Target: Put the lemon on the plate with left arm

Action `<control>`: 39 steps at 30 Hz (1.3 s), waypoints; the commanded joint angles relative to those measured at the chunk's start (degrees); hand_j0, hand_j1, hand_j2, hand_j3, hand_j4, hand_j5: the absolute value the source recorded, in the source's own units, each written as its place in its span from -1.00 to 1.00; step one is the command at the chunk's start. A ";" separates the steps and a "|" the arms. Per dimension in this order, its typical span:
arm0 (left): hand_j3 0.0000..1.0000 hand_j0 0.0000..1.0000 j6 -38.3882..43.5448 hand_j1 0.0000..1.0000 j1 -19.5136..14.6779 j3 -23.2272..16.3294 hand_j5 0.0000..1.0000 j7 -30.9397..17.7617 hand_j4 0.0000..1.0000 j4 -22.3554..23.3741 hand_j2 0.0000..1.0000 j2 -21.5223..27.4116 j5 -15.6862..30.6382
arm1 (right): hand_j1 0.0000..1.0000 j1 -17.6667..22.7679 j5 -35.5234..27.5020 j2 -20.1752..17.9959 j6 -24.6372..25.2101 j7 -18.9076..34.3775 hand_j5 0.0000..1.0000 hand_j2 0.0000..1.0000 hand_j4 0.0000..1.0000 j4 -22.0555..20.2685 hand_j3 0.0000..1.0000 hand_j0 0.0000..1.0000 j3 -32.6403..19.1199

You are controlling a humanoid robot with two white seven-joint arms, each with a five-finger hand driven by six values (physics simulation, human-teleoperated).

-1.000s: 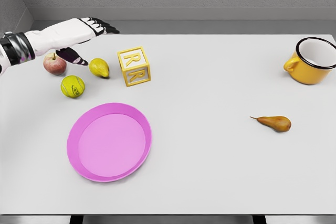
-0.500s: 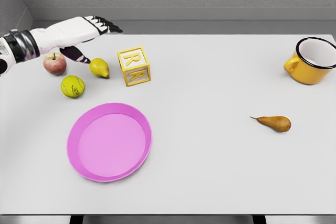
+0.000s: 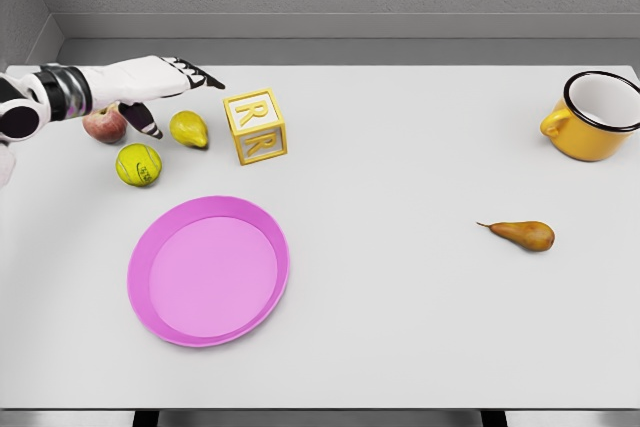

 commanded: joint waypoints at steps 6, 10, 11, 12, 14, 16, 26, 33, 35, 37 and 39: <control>1.00 1.00 0.15 1.00 0.00 3.18 1.00 -0.08 1.00 3.85 1.00 -2.21 -4.46 | 1.00 0.00 0.04 0.00 0.00 0.01 1.00 1.00 1.00 0.00 1.00 1.00 -0.01; 0.98 0.98 0.15 0.98 -0.44 3.53 0.98 -0.08 0.98 4.03 0.98 -2.30 -6.39 | 1.00 0.00 -0.04 0.00 0.00 0.01 1.00 1.00 1.00 0.00 1.00 1.00 -0.01; 0.98 0.98 0.15 0.98 -0.44 3.62 0.98 -0.08 0.98 4.03 0.98 -2.38 -6.39 | 1.00 0.00 0.04 0.00 0.00 0.01 1.00 1.00 1.00 0.00 1.00 1.00 -0.01; 0.98 0.98 0.15 0.98 -0.53 3.70 0.98 -0.08 0.98 4.12 0.98 -2.47 -6.48 | 1.00 0.00 -0.04 0.00 0.00 0.01 1.00 1.00 1.00 0.00 1.00 1.00 -0.01; 0.98 0.98 0.15 0.98 -0.53 3.79 0.98 -0.08 0.98 4.20 0.98 -2.56 -6.39 | 1.00 0.00 -0.04 0.00 0.00 0.01 1.00 1.00 1.00 0.00 1.00 1.00 -0.01; 0.98 0.98 0.15 0.98 -0.53 3.97 0.98 -0.08 0.98 5.17 0.98 -2.73 -6.48 | 1.00 0.00 -0.04 0.00 0.00 0.01 1.00 1.00 1.00 0.00 1.00 1.00 -0.01; 0.98 0.98 0.15 0.98 -2.37 4.06 0.98 -0.34 0.98 10.44 0.98 -6.07 -8.50 | 1.00 0.00 0.04 0.00 0.00 0.01 1.00 1.00 1.00 0.00 1.00 1.00 -0.01; 0.98 0.98 0.15 0.98 -2.46 4.93 0.98 -0.34 0.98 11.50 0.98 -6.69 -8.85 | 1.00 0.00 -0.04 0.00 0.00 0.01 1.00 1.00 1.00 0.00 1.00 1.00 -0.01; 0.85 0.85 0.15 0.85 -2.46 5.20 0.85 -0.34 0.85 11.67 0.85 -6.43 -8.85 | 1.00 0.00 0.04 0.00 0.00 0.01 1.00 1.00 1.00 0.00 1.00 1.00 -0.01; 0.85 0.85 0.15 0.85 -2.55 6.43 0.85 -0.34 0.85 12.03 0.85 -5.99 -8.85 | 1.00 0.00 -0.04 0.00 0.00 0.01 1.00 1.00 1.00 0.00 1.00 1.00 -0.01; 0.86 0.86 0.15 0.86 -2.46 6.60 0.86 -0.34 0.86 12.03 0.86 -5.90 -8.94 | 1.00 0.00 -0.04 0.00 0.00 0.01 1.00 1.00 1.00 0.00 1.00 1.00 -0.01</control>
